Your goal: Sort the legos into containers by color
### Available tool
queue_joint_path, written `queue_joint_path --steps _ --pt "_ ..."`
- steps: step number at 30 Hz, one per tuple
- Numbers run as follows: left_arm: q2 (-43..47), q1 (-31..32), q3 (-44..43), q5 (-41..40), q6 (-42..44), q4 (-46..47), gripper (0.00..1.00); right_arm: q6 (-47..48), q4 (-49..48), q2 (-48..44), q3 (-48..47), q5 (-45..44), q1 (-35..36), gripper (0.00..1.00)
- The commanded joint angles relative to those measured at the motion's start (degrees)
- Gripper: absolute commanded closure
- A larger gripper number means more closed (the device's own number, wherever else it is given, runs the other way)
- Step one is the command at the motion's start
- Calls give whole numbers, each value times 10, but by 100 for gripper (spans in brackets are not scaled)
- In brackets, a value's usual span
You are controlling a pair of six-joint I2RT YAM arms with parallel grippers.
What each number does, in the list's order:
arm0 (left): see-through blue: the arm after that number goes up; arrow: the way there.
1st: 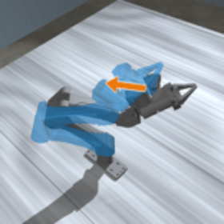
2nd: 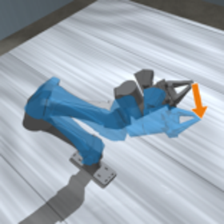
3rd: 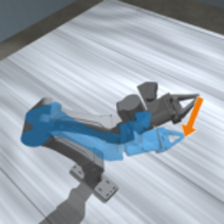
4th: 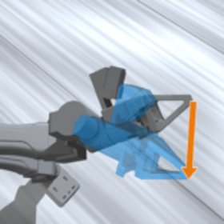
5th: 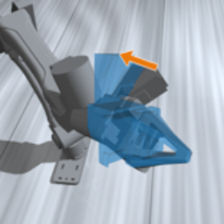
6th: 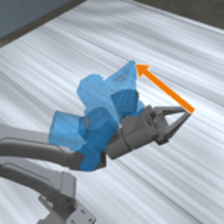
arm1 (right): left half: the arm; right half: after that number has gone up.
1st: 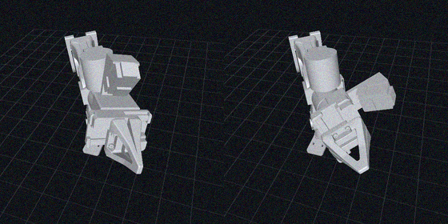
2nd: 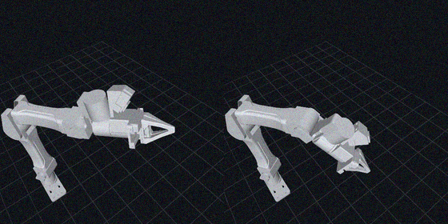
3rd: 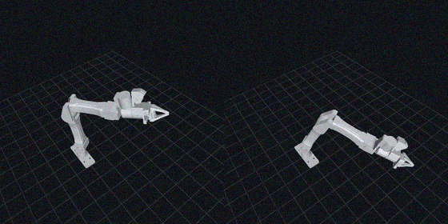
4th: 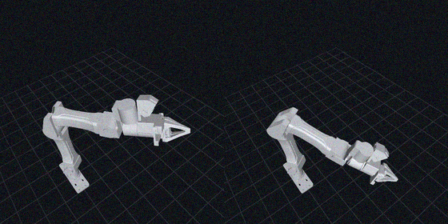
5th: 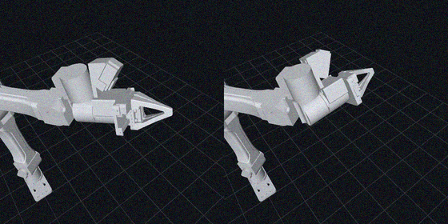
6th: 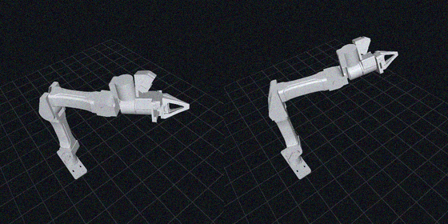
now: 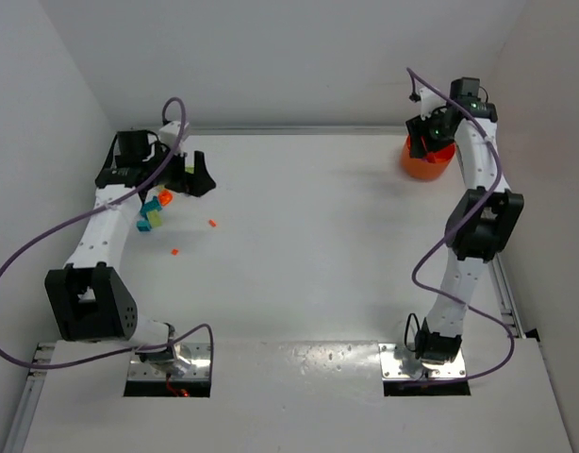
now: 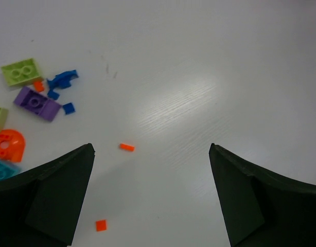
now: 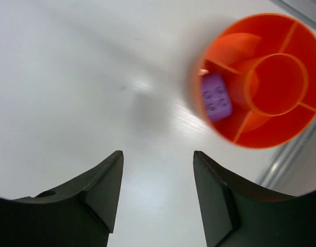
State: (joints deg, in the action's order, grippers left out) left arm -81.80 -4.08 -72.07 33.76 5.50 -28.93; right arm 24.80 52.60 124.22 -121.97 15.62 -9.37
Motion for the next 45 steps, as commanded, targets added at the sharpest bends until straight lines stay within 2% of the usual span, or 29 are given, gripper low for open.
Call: queue_joint_path --steps 1,3,5,6,7,9,13,15,23,25,28,33,39,45 --pt "-21 -15 -42 -58 20 -13 0 -58 -7 -111 66 111 15 42" --pt "-52 -29 -61 -96 33 -21 0 -72 -7 -130 111 129 29 34" --pt "-79 -34 -78 -163 15 -26 11 -107 -22 -156 156 147 36 24" --pt "-95 -34 -89 -179 1 -26 15 -117 -28 -163 171 156 36 24" --pt "-124 -34 -105 -192 -34 -32 28 -140 -49 -172 187 163 42 24" --pt "-144 -34 -111 -213 -70 -32 41 -154 -68 -196 231 174 47 24" --pt "-183 16 -111 -308 -144 -20 42 -175 -95 -210 277 186 65 24" --pt "-210 41 -111 -355 -184 -10 47 -181 -101 -217 292 186 71 24" --pt "-343 65 -249 -538 -306 -72 47 -181 -116 -233 337 191 76 24" --pt "-357 65 -257 -575 -333 -80 48 -181 -116 -233 344 191 76 24" --pt "-369 57 -257 -580 -349 -80 48 -181 -116 -233 344 191 76 24" --pt "-396 39 -275 -544 -354 -80 47 -181 -116 -227 344 191 81 24" --pt "-432 34 -299 -514 -354 -80 39 -181 -116 -216 344 201 81 24" --pt "-451 34 -315 -502 -349 -80 38 -181 -111 -210 339 202 81 24"
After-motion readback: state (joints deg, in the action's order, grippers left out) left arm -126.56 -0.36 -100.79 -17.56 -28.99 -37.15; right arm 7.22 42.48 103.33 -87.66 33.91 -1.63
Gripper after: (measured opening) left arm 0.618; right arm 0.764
